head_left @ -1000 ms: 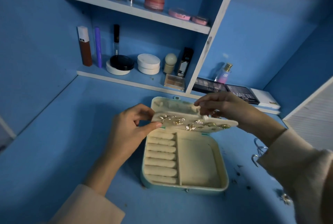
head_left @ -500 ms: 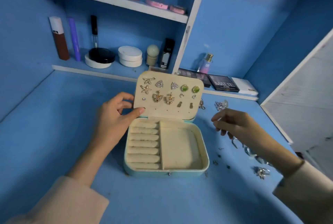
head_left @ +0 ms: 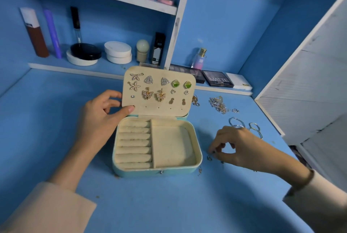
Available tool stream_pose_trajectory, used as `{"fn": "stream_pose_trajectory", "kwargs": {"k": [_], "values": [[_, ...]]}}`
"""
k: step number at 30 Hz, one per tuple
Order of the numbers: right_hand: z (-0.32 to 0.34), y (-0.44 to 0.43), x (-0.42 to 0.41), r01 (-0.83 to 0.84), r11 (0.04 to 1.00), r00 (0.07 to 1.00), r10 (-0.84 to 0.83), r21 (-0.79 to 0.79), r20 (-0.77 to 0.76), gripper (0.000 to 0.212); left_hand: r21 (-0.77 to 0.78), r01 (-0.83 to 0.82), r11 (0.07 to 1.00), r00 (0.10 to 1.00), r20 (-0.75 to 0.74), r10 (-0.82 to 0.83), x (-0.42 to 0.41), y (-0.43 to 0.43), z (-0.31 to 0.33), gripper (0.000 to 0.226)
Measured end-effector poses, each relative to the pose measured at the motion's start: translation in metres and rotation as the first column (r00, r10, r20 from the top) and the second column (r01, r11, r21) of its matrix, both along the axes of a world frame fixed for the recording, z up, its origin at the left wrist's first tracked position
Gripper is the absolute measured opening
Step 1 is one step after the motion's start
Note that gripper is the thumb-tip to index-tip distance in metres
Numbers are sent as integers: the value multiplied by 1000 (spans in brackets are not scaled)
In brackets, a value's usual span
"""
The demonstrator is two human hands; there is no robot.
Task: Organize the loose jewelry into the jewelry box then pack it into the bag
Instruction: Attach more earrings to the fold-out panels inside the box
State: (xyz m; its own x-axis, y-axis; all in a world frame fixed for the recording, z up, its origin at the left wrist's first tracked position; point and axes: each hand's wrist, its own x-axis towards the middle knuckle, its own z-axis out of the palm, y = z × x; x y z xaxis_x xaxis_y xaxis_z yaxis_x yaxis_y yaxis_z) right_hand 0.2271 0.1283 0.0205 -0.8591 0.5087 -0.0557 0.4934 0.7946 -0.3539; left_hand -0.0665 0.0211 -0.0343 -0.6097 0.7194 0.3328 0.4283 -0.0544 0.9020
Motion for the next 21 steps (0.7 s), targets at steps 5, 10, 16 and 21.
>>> {"fn": "stream_pose_trajectory", "kwargs": {"k": [5,10,16,21], "values": [[-1,0,-1,18,999,999,-17,-32,41,11,12,-2,1000,1000,6,2,-1,0,0,26],[-1,-3,-4,63,995,998,-61,-71,29,9,-1,2,1000,1000,7,-2,0,0,1,25],[4,-4,-11,144,986,981,-154,-87,-120,15,2,-3,1000,1000,3,3,-1,0,1,25],[8,-6,-28,117,977,945,-165,-176,-283,19,6,-1,1000,1000,-4,1,-2,0,0,25]]}}
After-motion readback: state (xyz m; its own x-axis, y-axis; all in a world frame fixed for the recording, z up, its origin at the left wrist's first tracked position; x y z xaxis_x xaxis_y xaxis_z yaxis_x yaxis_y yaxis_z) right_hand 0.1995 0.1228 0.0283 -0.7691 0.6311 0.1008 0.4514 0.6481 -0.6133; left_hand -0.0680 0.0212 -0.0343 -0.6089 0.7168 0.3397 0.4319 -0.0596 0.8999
